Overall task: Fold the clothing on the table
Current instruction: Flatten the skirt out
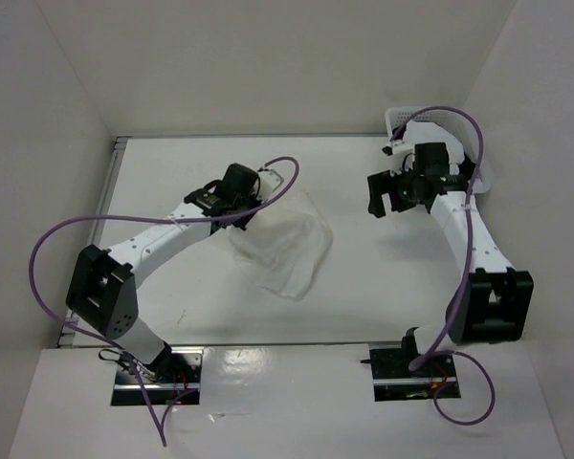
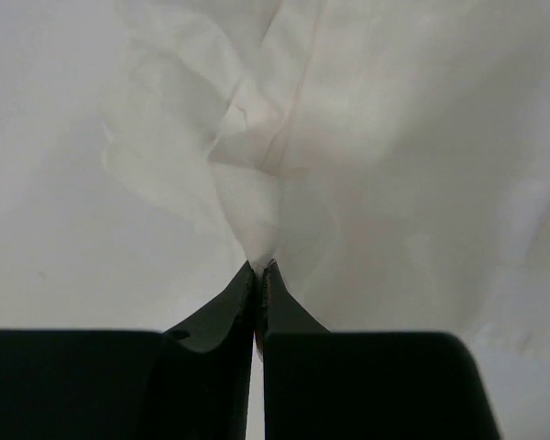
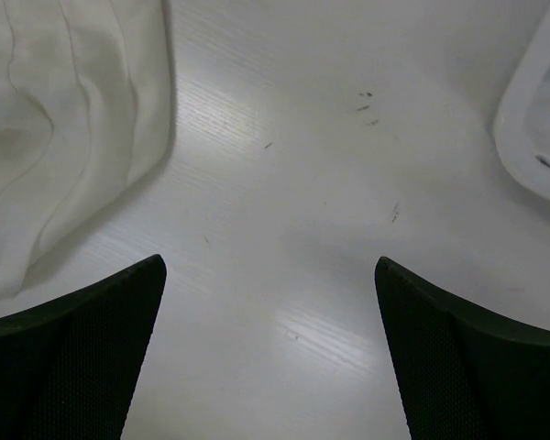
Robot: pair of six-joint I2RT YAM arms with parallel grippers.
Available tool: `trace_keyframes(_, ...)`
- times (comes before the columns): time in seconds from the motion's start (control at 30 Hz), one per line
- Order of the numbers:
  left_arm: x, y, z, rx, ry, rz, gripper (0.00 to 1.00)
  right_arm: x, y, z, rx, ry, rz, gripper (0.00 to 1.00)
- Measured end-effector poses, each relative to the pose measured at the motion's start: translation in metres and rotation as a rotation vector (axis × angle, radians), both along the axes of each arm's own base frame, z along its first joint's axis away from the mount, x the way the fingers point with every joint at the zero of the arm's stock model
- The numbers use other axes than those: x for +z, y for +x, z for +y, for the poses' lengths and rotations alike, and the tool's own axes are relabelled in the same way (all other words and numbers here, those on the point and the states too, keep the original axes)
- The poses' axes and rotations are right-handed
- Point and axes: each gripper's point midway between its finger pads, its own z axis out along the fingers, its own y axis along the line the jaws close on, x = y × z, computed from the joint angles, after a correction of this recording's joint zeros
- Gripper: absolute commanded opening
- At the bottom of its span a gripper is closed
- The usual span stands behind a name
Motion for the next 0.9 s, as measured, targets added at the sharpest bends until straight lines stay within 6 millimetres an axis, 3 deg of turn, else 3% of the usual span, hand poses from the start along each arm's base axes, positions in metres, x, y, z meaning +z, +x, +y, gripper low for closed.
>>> trace_keyframes(0.1, -0.025, -0.016, 0.037, 0.082, 0.019, 0.08, 0.08, -0.007, 0.017, 0.013, 0.074, 0.022, 0.029, 0.99)
trace_keyframes(0.23, -0.026, -0.023, 0.071, 0.176, -0.006, 0.11, 0.1, -0.019, 0.037, 0.043, 0.198, 0.06, 0.057, 0.97)
trace_keyframes(0.33, -0.027, -0.028, 0.089, 0.22, -0.012, 0.122, 0.1, -0.044, 0.05, 0.071, 0.295, 0.091, 0.105, 0.93)
trace_keyframes(0.5, -0.04, -0.033, 0.094, 0.234, -0.01, 0.17, 0.1, -0.102, 0.055, 0.118, 0.429, 0.111, 0.233, 0.89)
trace_keyframes(0.6, -0.053, -0.033, 0.092, 0.234, 0.0, 0.209, 0.1, -0.124, 0.053, 0.142, 0.492, 0.117, 0.28, 0.87)
trace_keyframes(0.73, -0.072, -0.035, 0.092, 0.235, 0.026, 0.261, 0.1, -0.125, 0.063, 0.171, 0.554, 0.16, 0.259, 0.87)
trace_keyframes(0.9, -0.076, -0.037, 0.09, 0.225, 0.022, 0.281, 0.11, -0.11, 0.091, 0.186, 0.569, 0.221, 0.18, 0.83)
